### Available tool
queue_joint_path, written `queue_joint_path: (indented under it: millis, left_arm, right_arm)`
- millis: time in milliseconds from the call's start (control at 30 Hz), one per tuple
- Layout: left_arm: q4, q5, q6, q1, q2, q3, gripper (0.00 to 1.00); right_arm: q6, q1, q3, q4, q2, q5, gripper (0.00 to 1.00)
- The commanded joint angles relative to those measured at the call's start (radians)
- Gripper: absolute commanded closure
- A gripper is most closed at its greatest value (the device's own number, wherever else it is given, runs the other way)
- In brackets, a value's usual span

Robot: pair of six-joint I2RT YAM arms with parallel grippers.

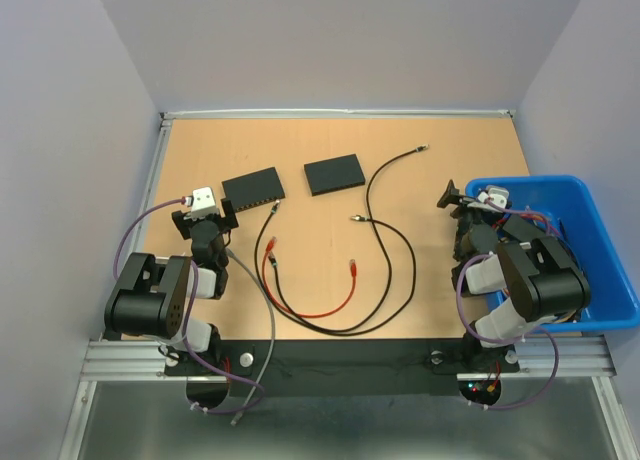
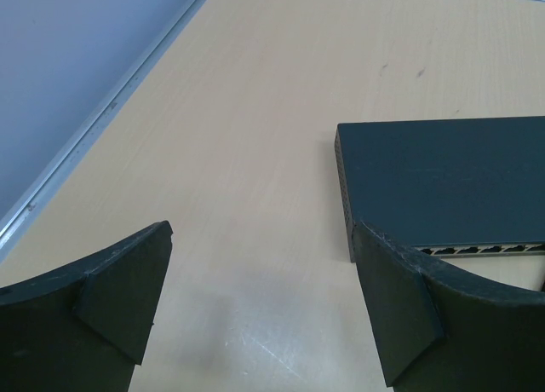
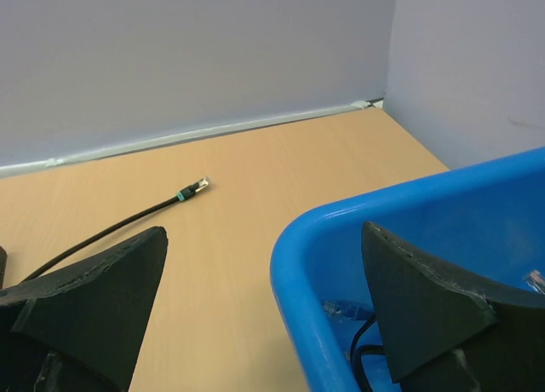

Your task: Insert the plug into the switch port

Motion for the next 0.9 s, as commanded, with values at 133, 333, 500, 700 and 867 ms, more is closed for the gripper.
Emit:
queue_joint_path:
  millis: [133, 333, 500, 700, 867]
  left_arm:
    - [0.302, -0.016, 0.014, -0.005, -0.006, 0.024, 0.01]
    - [0.302, -0.015, 0.015, -0.005, -0.006, 0.023, 0.01]
    - [0.301, -0.016, 0.015, -0.005, -0.006, 0.023, 0.01]
    - [0.301, -0.016, 0.015, -0.005, -0.006, 0.023, 0.01]
    - [0.301, -0.016, 0.015, -0.005, -0.004, 0.023, 0.01]
  right_arm:
    - [0.05, 0.004, -0.08, -0.061, 0.018, -0.002, 0.0]
    - [0.039, 0.02, -0.018, -0.346, -0.259, 0.044, 0.0]
    - [0.269, 0.022, 0.181, -0.631, -0.563, -0.225, 0.0]
    - [0.671, 0.022, 0.355, -0.786, -0.654, -0.64, 0.0]
    - [1.007, 0.022, 0.364, -0.771, -0.528, -0.782, 0.0]
